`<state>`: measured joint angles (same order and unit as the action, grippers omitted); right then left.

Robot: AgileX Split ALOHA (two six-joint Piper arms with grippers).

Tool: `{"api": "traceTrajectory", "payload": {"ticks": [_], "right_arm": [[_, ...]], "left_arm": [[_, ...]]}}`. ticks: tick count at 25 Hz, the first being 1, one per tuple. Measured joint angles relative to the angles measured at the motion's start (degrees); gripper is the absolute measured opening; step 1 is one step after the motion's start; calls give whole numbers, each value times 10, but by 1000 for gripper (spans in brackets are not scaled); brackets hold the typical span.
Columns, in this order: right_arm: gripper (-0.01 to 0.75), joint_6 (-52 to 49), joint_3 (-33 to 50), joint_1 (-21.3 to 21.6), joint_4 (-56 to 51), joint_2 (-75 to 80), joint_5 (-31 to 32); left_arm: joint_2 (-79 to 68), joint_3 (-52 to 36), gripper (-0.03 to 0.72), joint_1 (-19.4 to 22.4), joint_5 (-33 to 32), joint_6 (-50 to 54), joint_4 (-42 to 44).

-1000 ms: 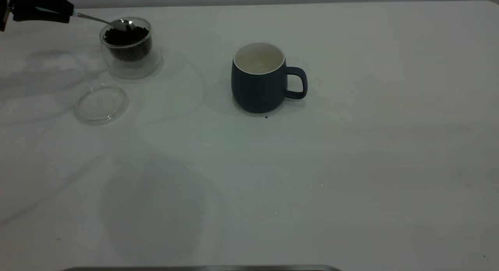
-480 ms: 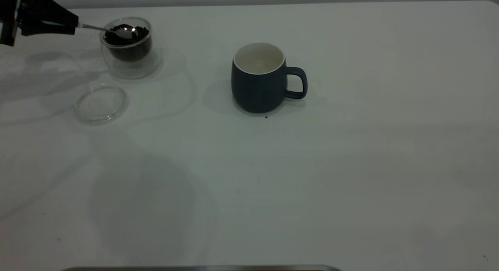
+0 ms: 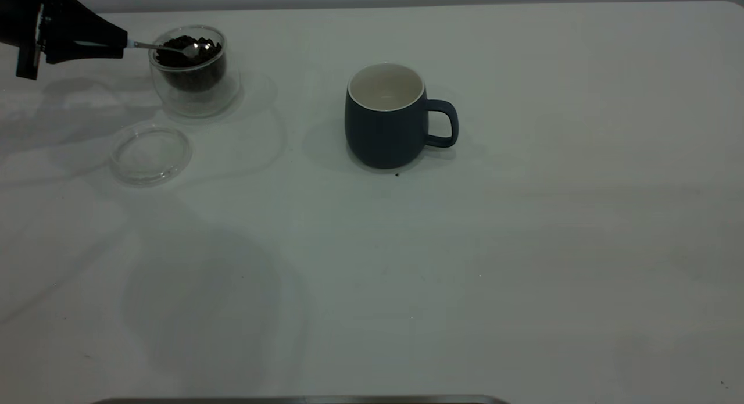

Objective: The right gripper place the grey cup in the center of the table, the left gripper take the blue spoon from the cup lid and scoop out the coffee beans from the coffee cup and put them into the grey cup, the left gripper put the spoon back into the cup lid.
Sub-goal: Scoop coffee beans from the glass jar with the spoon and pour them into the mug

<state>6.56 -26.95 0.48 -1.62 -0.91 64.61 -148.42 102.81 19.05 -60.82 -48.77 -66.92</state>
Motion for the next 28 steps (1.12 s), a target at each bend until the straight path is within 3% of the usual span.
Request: {"api": "traceTrajectory", "payload": {"ticks": [12, 28], "right_arm": [[363, 0, 0, 0, 0, 0, 0], [363, 0, 0, 0, 0, 0, 0]], "left_arm": [[0, 0, 120, 2, -34, 24, -6], [-2, 0, 120, 40, -55, 9, -35]]}}
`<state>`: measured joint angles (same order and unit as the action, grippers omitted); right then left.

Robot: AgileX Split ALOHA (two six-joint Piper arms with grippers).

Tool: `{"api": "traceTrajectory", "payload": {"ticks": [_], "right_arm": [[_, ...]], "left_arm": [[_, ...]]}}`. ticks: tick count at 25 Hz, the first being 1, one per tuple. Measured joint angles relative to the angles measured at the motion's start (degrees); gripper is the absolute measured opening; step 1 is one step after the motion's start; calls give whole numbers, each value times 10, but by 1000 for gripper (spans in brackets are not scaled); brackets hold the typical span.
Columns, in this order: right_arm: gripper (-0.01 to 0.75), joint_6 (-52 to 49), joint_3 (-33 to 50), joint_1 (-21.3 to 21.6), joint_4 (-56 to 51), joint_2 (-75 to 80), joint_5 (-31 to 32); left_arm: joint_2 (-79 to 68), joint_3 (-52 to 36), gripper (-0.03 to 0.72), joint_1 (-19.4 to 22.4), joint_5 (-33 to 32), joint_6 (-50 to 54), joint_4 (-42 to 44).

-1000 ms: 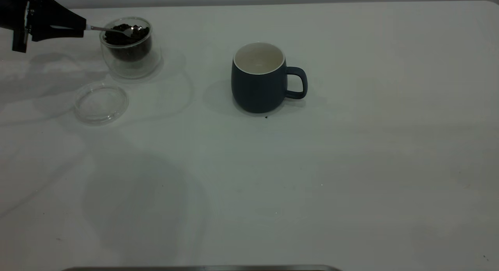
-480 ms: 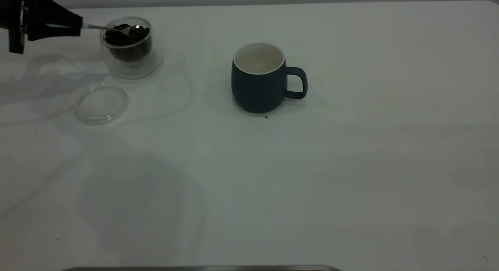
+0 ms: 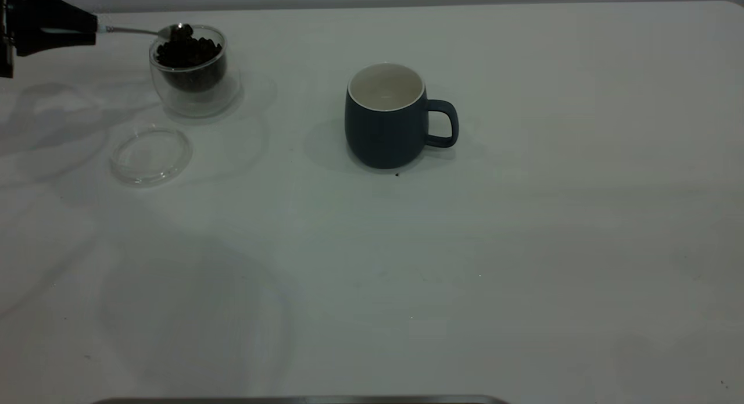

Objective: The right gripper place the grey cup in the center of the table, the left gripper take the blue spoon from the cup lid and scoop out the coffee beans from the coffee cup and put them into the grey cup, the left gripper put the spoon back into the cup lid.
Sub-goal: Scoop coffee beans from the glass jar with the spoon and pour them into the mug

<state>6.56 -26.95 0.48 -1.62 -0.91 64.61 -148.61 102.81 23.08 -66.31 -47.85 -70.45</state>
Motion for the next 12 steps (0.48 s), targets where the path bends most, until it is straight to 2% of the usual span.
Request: {"api": "traceTrajectory", "payload": {"ticks": [6, 12], "right_arm": [[363, 0, 0, 0, 0, 0, 0], [363, -1, 0, 0, 0, 0, 0]], "left_arm": [[-1, 0, 120, -2, -1, -1, -1], [-1, 0, 120, -28, -1, -1, -12]]}}
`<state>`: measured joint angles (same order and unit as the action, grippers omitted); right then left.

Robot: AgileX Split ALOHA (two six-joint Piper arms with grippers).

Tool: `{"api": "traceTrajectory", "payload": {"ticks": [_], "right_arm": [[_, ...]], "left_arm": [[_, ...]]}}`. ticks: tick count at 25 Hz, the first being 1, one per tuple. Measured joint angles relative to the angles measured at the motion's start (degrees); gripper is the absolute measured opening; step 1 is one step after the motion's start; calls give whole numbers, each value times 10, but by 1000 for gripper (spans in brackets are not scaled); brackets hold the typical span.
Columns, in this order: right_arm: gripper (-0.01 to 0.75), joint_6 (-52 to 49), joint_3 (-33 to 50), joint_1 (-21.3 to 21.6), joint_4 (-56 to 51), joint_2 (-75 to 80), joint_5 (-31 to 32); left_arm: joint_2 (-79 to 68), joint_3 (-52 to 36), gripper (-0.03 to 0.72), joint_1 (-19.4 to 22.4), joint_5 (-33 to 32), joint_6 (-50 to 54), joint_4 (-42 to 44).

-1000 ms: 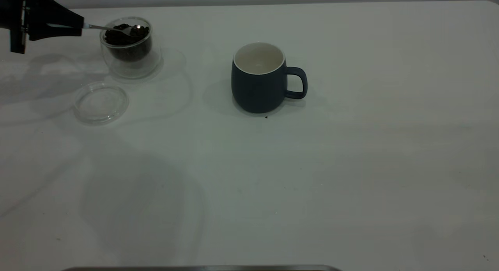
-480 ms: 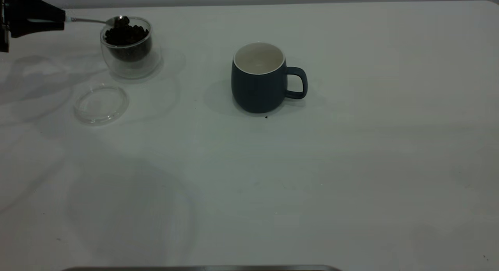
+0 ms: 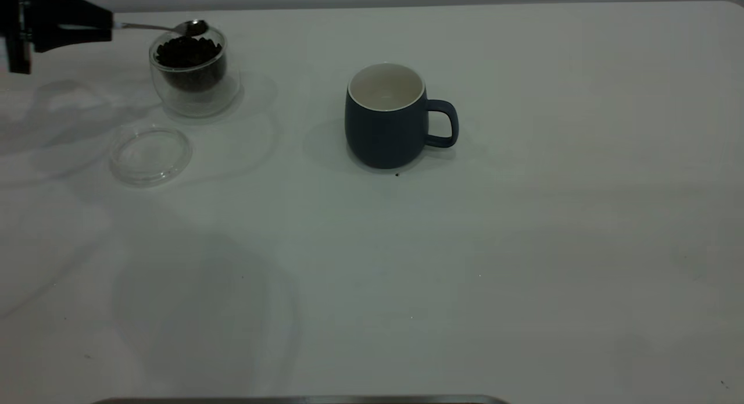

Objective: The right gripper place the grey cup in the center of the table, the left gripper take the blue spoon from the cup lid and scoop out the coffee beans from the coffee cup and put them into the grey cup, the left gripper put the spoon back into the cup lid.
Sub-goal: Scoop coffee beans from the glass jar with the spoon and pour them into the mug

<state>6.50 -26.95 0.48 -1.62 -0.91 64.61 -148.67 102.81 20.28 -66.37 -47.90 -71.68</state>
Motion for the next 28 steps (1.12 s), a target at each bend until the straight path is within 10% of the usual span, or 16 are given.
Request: {"api": "traceTrajectory", "payload": {"ticks": [28], "right_arm": [[363, 1, 0, 0, 0, 0, 0]], "left_arm": [[0, 0, 120, -197, 0, 3, -17]]}}
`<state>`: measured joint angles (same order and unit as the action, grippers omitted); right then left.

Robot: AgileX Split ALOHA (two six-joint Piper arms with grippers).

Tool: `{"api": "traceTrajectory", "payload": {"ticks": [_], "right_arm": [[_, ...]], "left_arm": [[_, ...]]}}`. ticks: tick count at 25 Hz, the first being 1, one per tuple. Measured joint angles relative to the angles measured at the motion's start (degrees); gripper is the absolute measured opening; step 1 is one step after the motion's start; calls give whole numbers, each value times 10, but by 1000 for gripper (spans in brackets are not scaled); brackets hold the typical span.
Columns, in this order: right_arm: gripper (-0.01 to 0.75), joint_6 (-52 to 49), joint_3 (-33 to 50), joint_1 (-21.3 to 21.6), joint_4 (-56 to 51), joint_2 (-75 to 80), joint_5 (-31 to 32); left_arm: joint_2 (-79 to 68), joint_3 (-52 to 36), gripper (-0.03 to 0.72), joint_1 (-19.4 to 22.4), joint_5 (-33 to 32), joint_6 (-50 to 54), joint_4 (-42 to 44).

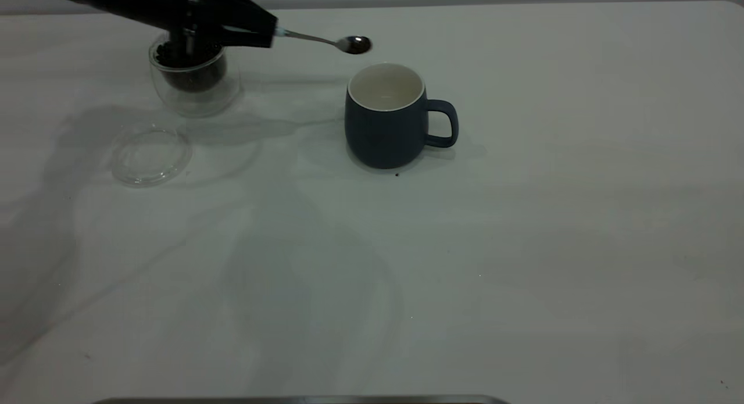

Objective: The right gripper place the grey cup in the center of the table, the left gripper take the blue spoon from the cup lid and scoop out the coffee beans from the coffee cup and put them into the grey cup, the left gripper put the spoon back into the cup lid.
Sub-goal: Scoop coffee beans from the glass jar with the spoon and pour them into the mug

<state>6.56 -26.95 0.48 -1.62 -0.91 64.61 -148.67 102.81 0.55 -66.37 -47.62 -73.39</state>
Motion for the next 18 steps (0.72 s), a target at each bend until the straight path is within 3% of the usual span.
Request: {"api": "traceTrajectory", "payload": {"ticks": [8, 18], "right_arm": [[363, 0, 0, 0, 0, 0, 0], [363, 0, 0, 0, 0, 0, 0]], "left_arm": [[0, 0, 120, -27, -1, -20, 0], [0, 0, 120, -44, 4, -208, 5]]}}
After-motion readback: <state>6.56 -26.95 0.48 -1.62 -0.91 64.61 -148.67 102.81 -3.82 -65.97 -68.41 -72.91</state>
